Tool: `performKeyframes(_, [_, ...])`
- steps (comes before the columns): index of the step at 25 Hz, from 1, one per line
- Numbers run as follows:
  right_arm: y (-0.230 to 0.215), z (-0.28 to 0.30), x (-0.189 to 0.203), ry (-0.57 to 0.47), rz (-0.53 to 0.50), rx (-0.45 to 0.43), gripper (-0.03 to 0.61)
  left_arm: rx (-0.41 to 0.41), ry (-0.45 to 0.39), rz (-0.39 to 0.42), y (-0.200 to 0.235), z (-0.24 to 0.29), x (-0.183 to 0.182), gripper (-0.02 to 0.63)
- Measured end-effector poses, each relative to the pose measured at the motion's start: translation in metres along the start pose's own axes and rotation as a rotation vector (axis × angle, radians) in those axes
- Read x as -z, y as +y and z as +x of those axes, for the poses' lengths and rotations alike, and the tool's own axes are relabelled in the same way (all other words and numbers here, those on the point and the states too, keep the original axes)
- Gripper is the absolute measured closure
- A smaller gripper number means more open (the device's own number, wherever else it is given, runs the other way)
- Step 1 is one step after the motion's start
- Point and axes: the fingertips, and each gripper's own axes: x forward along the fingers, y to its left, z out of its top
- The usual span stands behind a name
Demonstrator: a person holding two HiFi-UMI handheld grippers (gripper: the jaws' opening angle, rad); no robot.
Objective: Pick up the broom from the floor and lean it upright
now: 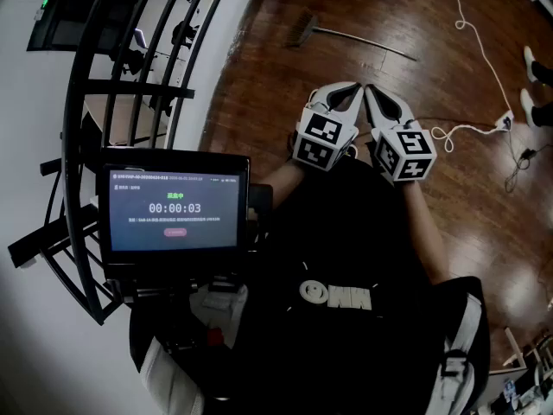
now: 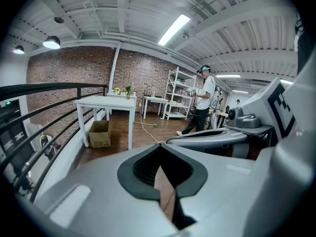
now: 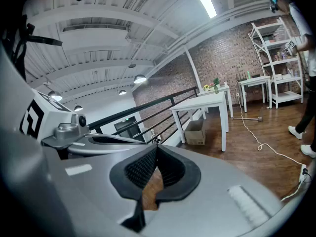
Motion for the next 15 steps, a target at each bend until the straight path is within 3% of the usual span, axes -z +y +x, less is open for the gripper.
performKeyframes(8, [-0.004,0.006,0.0,0.015,-0.004,0.002,0.574,0.019,0.042,-0.014,0.003,0.007,0.008,0.598])
performKeyframes(12, [-0.027,0.054,-0.004,0.068,0.018,0.022,0.574,0.05,0.09,-0.044,0.044,0.045,0.008,0.598])
performKeyframes(15, [-0.01,0.085,0.025,0.111,0.053,0.048,0.574,0.073,0.136,-0.049,0.081,0.039,0.04,0.598])
